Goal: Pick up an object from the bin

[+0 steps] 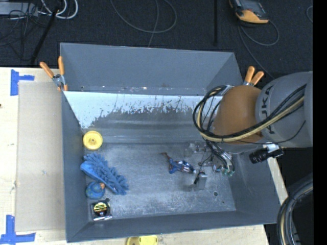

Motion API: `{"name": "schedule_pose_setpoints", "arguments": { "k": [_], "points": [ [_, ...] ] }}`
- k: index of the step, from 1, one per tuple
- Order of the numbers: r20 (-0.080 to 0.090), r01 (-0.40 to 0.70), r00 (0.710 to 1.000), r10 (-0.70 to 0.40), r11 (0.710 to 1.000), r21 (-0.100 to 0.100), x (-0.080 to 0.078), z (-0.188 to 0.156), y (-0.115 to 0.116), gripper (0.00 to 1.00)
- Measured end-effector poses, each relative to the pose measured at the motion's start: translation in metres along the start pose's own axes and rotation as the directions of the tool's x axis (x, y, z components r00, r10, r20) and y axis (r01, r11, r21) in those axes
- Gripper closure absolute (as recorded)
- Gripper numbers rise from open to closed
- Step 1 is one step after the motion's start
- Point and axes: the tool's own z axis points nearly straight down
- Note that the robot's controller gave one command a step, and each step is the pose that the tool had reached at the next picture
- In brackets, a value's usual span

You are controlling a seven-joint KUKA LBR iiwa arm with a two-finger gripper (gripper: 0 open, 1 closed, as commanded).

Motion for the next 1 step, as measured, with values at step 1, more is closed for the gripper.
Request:
{"name": "schedule_pose_setpoints", "arguments": {
  "k": [1],
  "points": [
    [-0.001, 0.028, 1.0, -0.028, 1.0, 0.001, -0.0019, 0.0164, 0.0136, 1.0]
  ]
}}
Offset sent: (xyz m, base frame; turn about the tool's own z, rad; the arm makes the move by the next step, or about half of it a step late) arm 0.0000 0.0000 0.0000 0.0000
